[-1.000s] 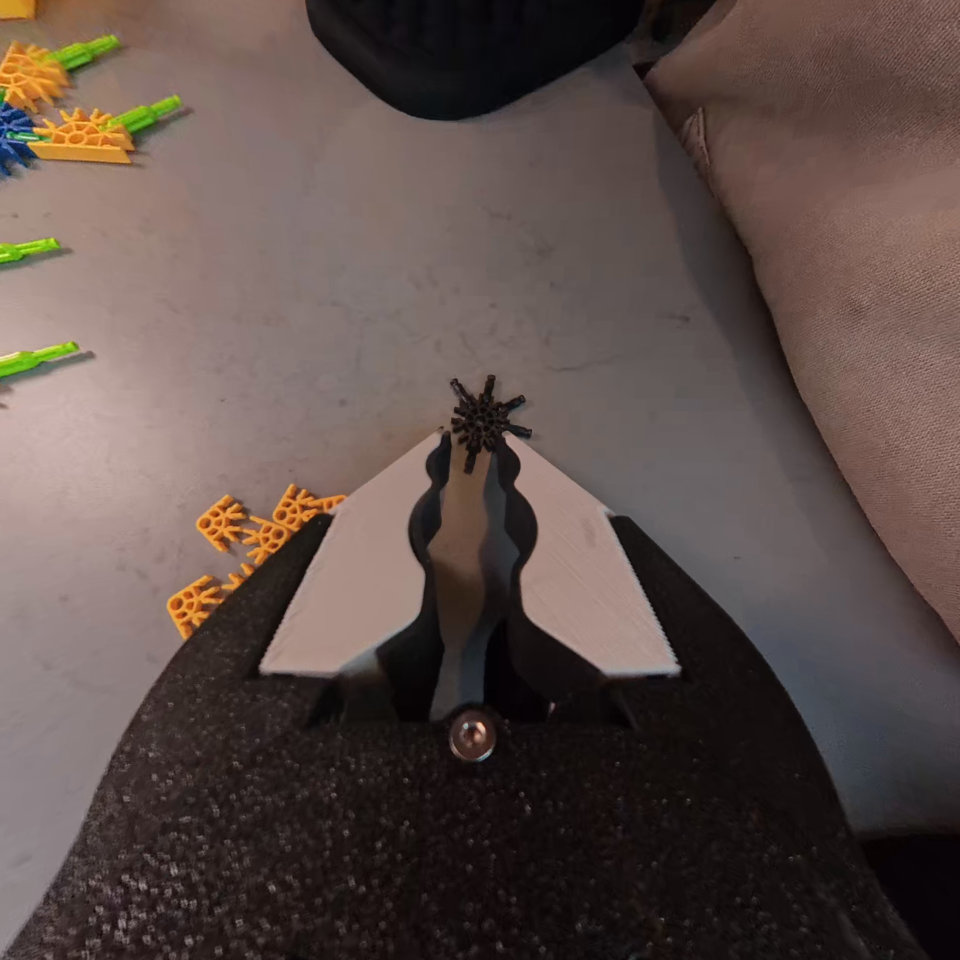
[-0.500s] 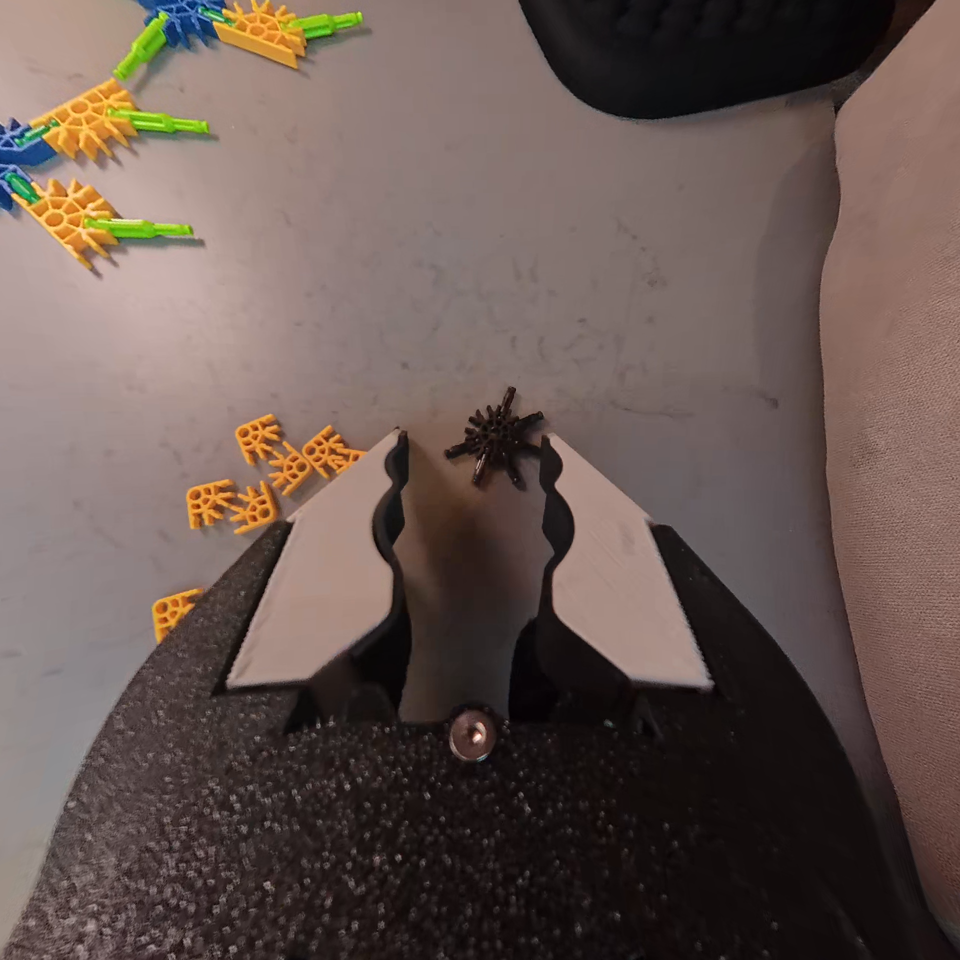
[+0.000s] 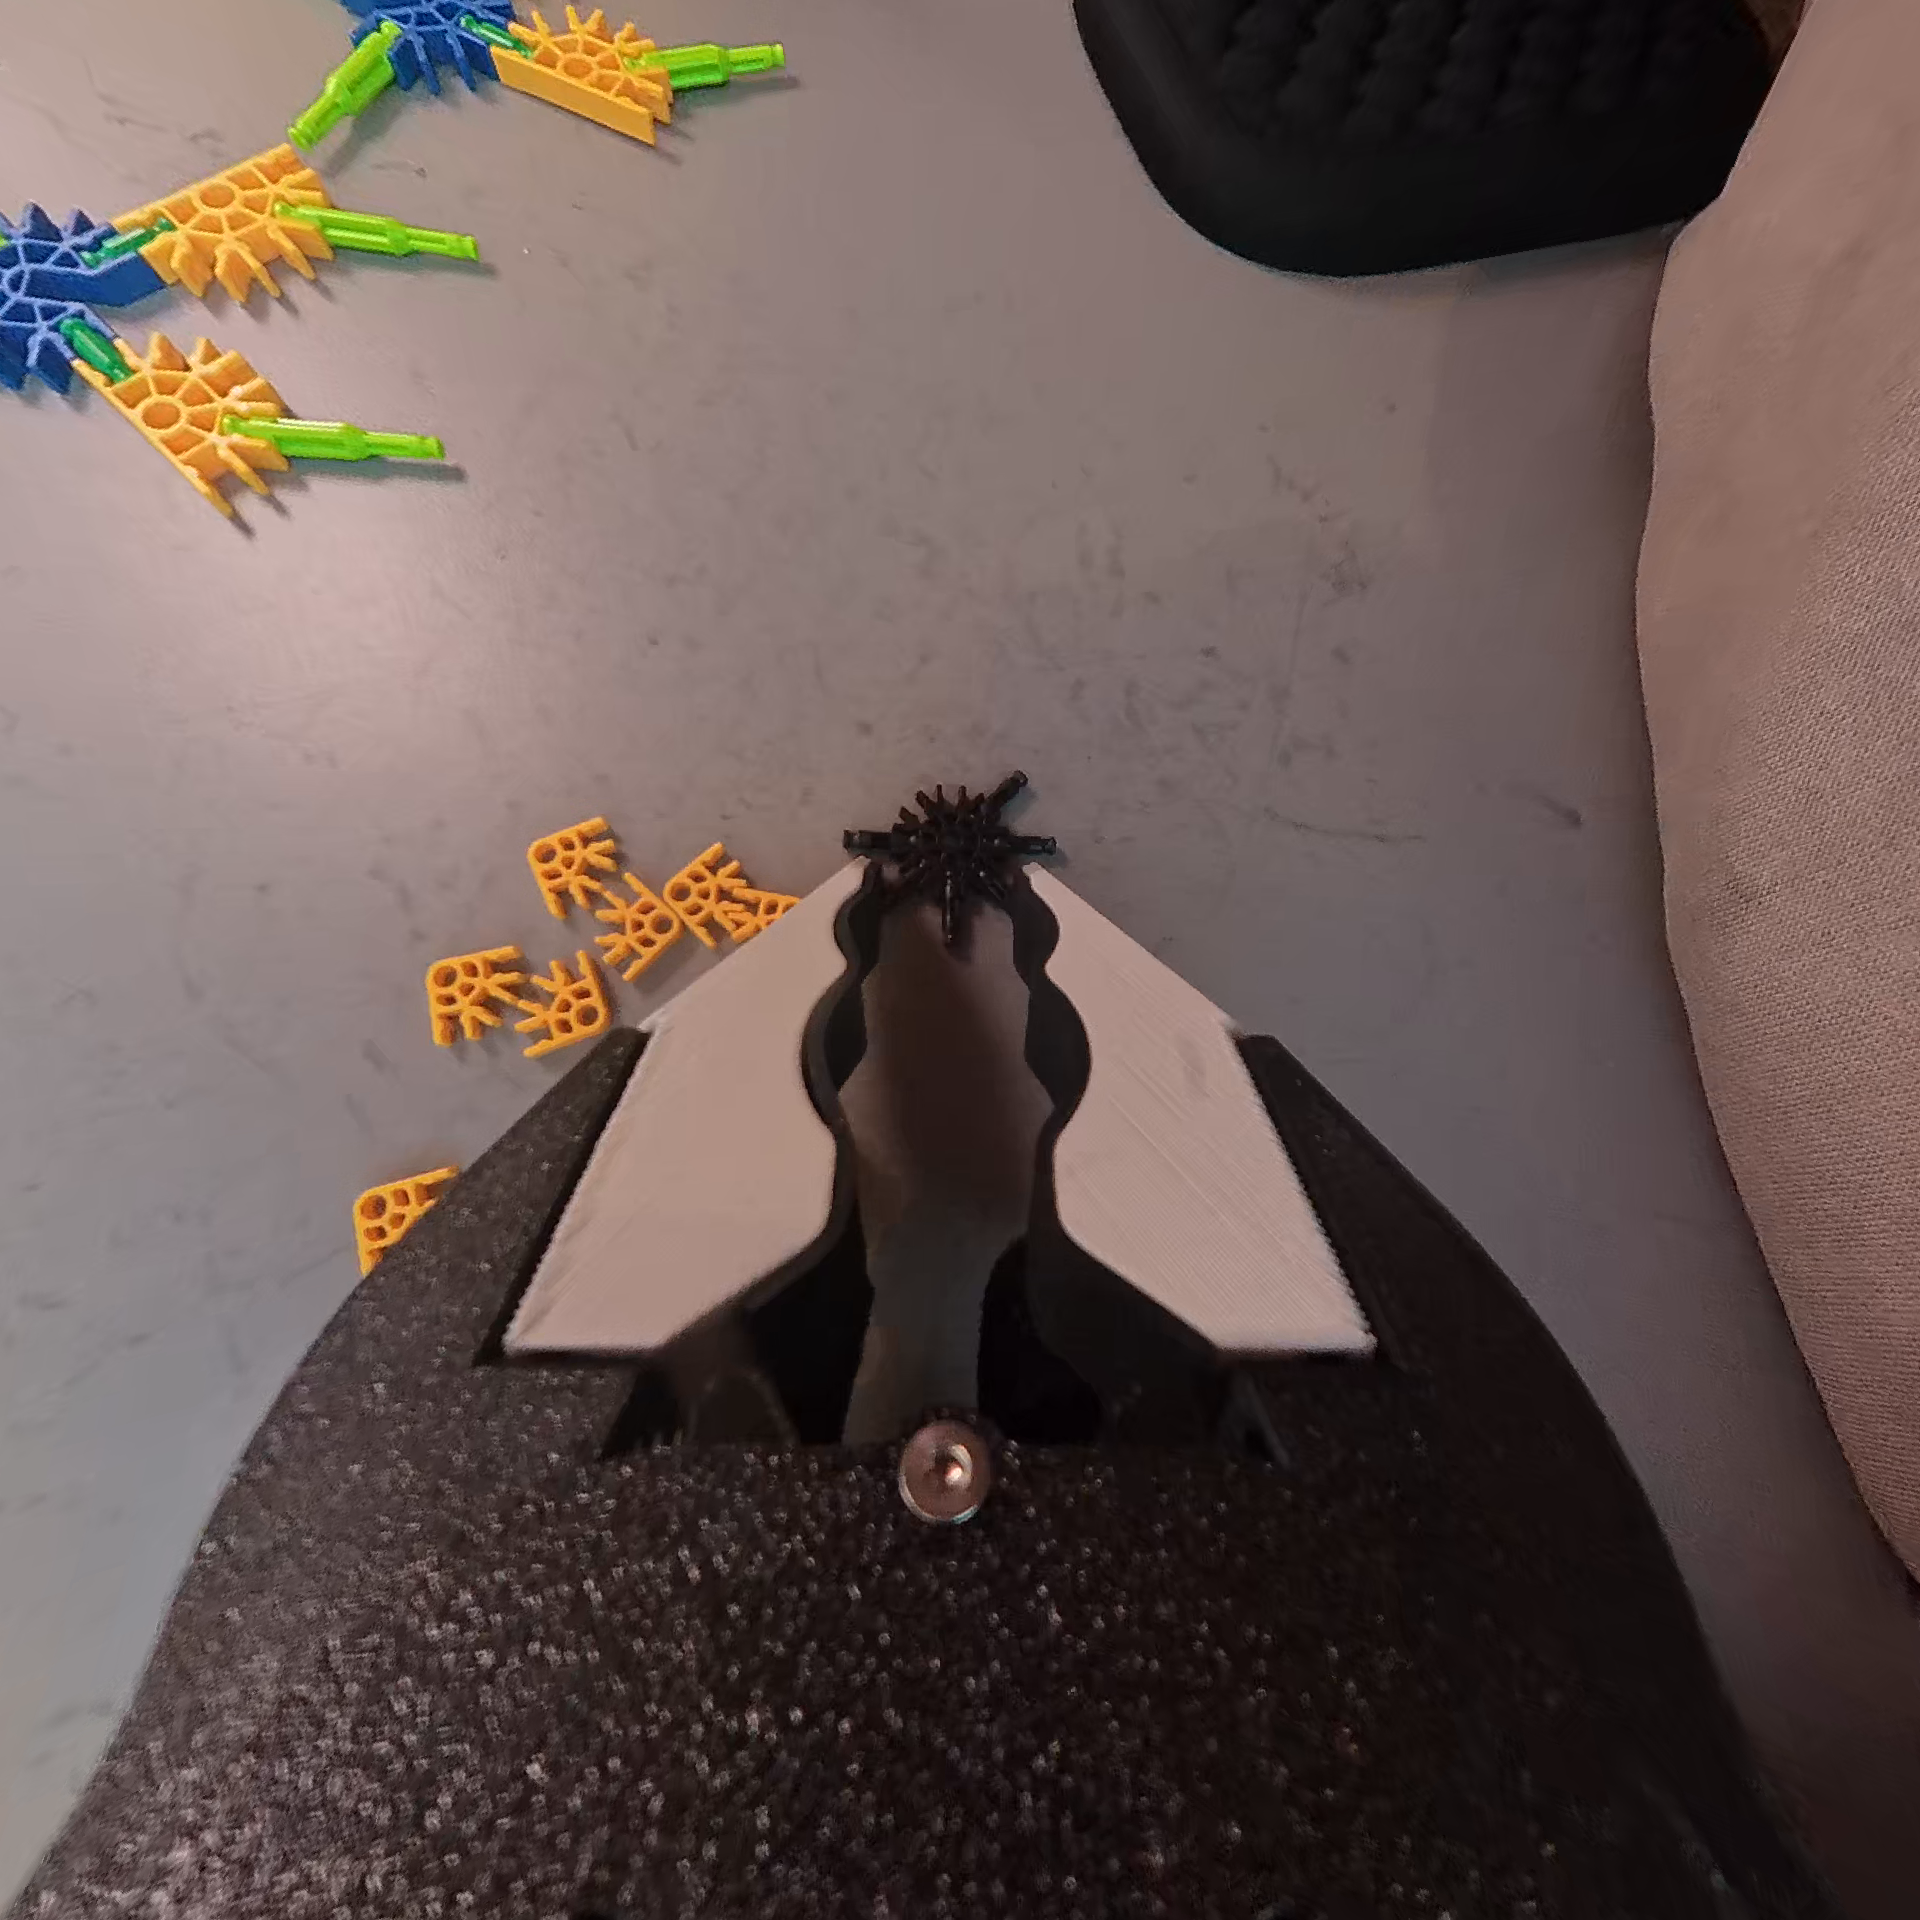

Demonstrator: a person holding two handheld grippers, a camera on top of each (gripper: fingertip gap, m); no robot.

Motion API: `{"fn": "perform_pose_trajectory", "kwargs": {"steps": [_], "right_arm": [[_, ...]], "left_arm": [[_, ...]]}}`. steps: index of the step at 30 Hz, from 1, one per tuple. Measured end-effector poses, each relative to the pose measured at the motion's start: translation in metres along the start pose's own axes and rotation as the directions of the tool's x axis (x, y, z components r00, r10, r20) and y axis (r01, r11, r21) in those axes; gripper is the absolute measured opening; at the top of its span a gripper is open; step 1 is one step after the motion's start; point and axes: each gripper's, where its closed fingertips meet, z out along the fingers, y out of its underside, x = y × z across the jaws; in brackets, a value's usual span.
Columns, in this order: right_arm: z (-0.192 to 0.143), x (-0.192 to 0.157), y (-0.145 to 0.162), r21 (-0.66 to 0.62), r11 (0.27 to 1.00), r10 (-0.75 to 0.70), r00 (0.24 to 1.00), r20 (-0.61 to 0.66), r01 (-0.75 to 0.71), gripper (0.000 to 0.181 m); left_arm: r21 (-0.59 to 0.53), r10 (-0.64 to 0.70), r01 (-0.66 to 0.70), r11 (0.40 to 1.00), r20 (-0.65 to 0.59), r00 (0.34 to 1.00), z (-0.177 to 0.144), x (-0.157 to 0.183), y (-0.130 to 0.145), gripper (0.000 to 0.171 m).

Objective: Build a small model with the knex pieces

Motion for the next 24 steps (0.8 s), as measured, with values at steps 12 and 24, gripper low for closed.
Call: {"fn": "perform_pose_trajectory", "kwargs": {"steps": [12, 24], "right_arm": [[-0.004, -0.005, 0.005, -0.001, 1.000, -0.018, 1.000, 0.026, 0.018, 0.006], [-0.010, -0.019, 0.013, 0.007, 0.994, -0.109, 0.994, 0.024, 0.109, 0.010]], "left_arm": [[0.031, -0.005, 0.006, 0.999, -0.013, 1.000, 0.000, -0.001, 0.000, 0.024], [0.043, -0.007, 0.007, 0.999, -0.018, 1.000, 0.000, -0.001, -0.001, 0.024]]}}
